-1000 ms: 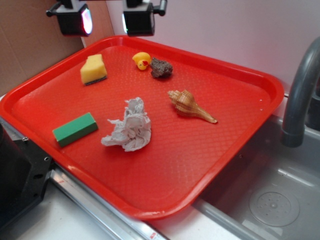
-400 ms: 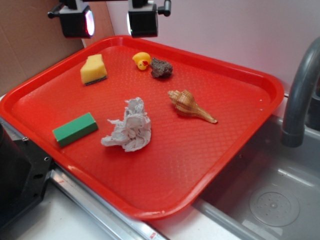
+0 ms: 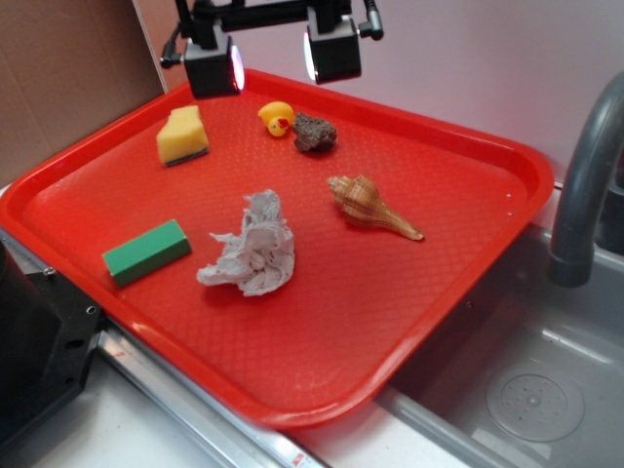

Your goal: Grab the shell.

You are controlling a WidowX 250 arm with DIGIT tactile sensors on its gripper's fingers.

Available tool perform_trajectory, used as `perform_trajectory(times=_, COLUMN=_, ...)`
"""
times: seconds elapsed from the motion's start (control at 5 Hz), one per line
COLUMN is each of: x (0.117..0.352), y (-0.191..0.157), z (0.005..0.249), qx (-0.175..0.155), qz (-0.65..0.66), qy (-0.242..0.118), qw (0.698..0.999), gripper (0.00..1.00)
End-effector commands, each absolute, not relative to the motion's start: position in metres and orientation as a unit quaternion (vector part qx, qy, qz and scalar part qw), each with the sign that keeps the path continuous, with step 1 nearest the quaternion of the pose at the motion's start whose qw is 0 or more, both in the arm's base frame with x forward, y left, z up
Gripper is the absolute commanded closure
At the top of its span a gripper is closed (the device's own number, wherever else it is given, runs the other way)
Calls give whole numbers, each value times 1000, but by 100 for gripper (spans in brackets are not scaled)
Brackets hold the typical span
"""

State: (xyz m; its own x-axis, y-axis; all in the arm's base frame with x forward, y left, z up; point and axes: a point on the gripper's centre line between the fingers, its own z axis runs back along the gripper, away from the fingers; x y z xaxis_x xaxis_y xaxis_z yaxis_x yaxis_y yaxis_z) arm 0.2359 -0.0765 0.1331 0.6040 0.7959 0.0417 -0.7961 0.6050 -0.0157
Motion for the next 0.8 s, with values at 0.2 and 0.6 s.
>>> perform_trajectory(times=0.2, x=255, y=-84, z=82, qx=-3, qz=483, qy=-63, qw=873, gripper=0)
perform_trajectory(times=0.6, x=281, y=-92, z=63, qx=1, qz=467, qy=-73, qw=881, gripper=0)
